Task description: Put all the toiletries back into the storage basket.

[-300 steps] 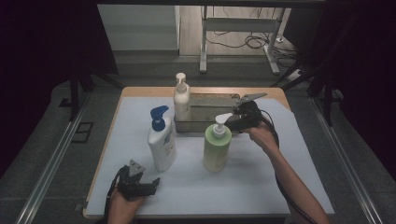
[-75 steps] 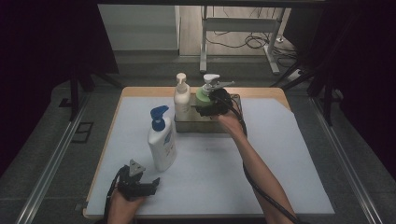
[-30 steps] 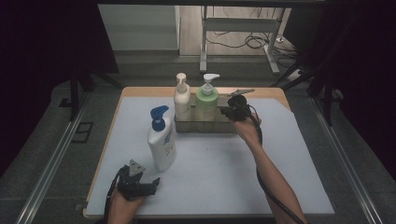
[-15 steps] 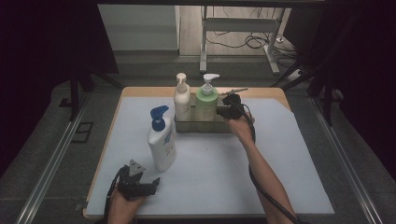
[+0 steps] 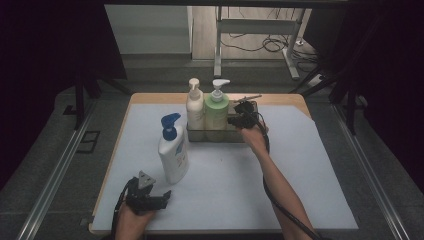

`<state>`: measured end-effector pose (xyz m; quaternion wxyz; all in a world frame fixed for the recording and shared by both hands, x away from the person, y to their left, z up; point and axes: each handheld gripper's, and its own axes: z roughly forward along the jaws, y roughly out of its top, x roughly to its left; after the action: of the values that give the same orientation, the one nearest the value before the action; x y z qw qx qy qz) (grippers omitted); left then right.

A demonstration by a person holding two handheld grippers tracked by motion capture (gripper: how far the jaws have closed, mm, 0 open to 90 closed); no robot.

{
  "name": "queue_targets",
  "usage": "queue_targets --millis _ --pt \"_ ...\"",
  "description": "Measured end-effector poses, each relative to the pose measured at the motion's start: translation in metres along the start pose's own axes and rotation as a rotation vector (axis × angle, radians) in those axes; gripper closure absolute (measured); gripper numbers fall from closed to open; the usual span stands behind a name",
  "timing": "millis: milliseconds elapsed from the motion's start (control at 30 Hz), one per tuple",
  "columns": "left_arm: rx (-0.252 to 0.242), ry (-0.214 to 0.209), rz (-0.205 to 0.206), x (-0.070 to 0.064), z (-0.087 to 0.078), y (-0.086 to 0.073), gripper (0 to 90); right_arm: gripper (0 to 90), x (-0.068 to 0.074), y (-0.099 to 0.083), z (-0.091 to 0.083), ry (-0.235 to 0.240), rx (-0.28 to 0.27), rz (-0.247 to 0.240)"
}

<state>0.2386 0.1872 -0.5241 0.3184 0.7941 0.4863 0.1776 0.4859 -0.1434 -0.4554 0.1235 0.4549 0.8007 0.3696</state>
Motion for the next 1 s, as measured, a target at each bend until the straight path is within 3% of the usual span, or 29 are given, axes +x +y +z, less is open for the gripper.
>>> queue_targets --millis 800,1000 --pt "0.001 0.0 0.0 0.0 0.0 0.0001 10.7 89.4 0.0083 -0.0005 -0.0002 -0.027 -0.005 -0.003" --pt "0.0 0.0 0.0 -0.0001 0.0001 0.0001 10.7 85.0 0.0071 -0.0016 -0.0052 -0.022 -0.019 -0.007"
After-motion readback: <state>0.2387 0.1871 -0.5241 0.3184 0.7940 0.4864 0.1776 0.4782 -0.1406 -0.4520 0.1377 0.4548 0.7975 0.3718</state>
